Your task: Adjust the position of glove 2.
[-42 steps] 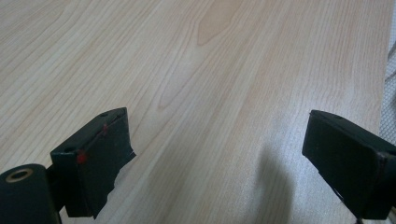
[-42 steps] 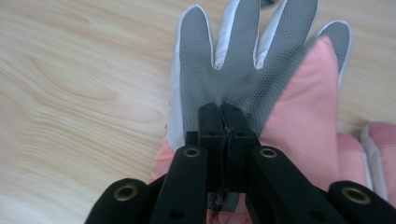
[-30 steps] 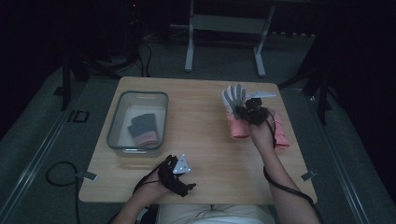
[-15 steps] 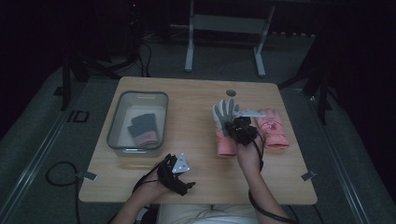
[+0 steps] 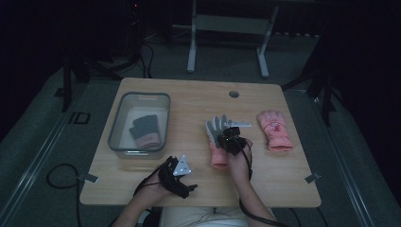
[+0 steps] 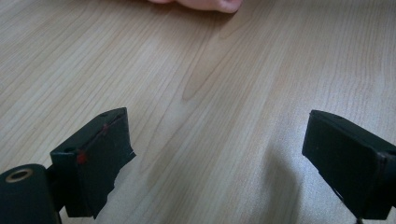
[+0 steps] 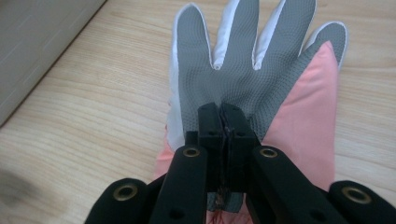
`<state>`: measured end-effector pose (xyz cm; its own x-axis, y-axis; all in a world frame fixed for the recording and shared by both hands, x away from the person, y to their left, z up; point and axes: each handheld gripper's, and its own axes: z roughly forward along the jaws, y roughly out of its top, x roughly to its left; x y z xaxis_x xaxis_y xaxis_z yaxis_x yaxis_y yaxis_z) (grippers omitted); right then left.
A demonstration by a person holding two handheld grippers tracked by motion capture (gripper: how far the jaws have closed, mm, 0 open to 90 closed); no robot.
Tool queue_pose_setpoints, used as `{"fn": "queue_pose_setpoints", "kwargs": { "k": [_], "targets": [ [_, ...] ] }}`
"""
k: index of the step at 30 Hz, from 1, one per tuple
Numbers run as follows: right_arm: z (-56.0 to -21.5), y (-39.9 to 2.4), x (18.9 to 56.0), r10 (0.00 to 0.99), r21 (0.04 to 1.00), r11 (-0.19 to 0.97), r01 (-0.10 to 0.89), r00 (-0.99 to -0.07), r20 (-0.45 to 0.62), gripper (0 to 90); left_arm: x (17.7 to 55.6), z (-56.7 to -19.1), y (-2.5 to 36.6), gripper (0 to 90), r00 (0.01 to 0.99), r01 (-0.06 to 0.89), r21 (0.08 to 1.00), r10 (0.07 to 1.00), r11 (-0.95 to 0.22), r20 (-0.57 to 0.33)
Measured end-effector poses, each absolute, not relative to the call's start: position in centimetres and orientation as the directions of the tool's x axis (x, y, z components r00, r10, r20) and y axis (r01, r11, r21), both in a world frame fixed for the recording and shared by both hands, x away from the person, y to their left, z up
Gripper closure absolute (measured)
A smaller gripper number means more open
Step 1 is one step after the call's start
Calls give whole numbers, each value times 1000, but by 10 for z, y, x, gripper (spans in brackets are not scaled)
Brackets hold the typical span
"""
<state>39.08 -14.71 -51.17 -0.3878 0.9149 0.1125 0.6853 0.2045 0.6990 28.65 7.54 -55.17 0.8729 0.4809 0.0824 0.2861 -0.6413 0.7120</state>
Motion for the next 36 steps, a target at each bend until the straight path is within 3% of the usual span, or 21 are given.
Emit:
{"fn": "queue_pose_setpoints", "kwargs": {
  "k": [13,21,30,36],
  "targets": [
    [-532,-142,401,887,675,284,681,-454,84,856,287,-553,77,76,872,289,712,483,-639,79],
    [-506,-151,392,866,722,282,631,-491,91,683,287,-553,78,76,873,295,710,483,-639,72],
    [-456,-234,397,891,800,295,523,-454,-32,601,287,-553,77,76,870,297,710,487,-639,74],
    [-456,-302,421,912,789,328,520,-393,-120,579,287,-553,78,76,869,301,717,490,-629,65]
  ]
}}
